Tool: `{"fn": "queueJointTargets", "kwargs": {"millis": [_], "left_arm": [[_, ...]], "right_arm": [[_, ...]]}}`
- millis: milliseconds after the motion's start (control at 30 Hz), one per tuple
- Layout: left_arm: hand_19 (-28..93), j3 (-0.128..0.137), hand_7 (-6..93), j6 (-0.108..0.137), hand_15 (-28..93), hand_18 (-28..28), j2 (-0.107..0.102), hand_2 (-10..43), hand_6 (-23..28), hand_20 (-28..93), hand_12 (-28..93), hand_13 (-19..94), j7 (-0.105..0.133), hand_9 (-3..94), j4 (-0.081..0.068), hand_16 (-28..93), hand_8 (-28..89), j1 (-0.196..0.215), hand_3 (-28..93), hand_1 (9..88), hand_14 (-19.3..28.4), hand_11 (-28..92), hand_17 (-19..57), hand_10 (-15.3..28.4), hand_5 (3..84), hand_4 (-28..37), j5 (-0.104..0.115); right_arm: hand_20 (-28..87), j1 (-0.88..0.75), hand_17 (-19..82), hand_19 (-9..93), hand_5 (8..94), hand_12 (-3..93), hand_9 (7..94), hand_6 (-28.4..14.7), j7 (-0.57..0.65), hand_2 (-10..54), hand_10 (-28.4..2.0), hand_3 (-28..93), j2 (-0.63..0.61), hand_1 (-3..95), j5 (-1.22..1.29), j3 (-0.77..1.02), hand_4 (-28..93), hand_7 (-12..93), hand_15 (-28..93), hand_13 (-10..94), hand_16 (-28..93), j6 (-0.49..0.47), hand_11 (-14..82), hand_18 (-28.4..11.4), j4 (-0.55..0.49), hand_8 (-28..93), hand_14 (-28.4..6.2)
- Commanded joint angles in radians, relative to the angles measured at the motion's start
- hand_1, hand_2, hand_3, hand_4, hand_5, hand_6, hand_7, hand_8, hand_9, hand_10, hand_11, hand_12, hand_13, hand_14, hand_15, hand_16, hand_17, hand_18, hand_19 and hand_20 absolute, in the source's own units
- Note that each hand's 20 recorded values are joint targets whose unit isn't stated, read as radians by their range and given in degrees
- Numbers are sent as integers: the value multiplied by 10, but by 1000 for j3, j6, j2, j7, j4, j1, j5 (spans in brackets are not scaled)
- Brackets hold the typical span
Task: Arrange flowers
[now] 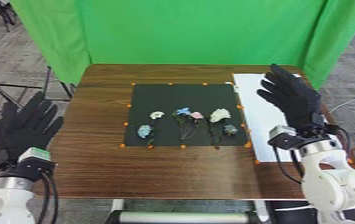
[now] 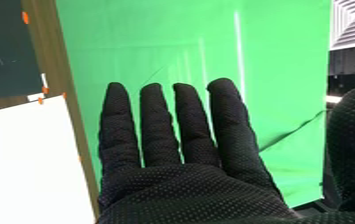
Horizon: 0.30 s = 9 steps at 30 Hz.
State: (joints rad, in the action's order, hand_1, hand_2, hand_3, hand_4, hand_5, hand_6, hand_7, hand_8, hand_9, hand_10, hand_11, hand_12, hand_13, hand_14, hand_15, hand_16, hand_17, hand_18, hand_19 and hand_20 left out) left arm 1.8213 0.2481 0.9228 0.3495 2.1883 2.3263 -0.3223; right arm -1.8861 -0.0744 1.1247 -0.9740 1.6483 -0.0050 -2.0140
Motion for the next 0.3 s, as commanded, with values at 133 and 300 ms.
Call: {"fn": "queueJointTargets", "kwargs": {"millis": [133, 300], "left_arm": [[202, 17, 102, -2, 189, 107, 8, 98, 51, 78, 73, 122, 0, 221, 8, -62, -92, 19, 685, 215, 98, 124, -66, 117, 293, -283, 0], [203, 17, 105, 3, 193, 107, 10, 98, 51, 78, 74, 123, 9, 223, 10, -63, -92, 26, 687, 214, 99, 128, -66, 118, 294, -283, 7]], "right_arm": [[199, -14, 150, 231, 384, 83, 352, -45, 1, 41, -114, 810, 7, 85, -16, 0, -266, 103, 76, 275, 129, -28, 42, -175, -14, -107, -112], [198, -10, 149, 230, 385, 83, 351, -46, 2, 40, -114, 809, 10, 83, -18, 1, -265, 102, 74, 272, 130, -66, 41, -176, -11, -107, -114]]}}
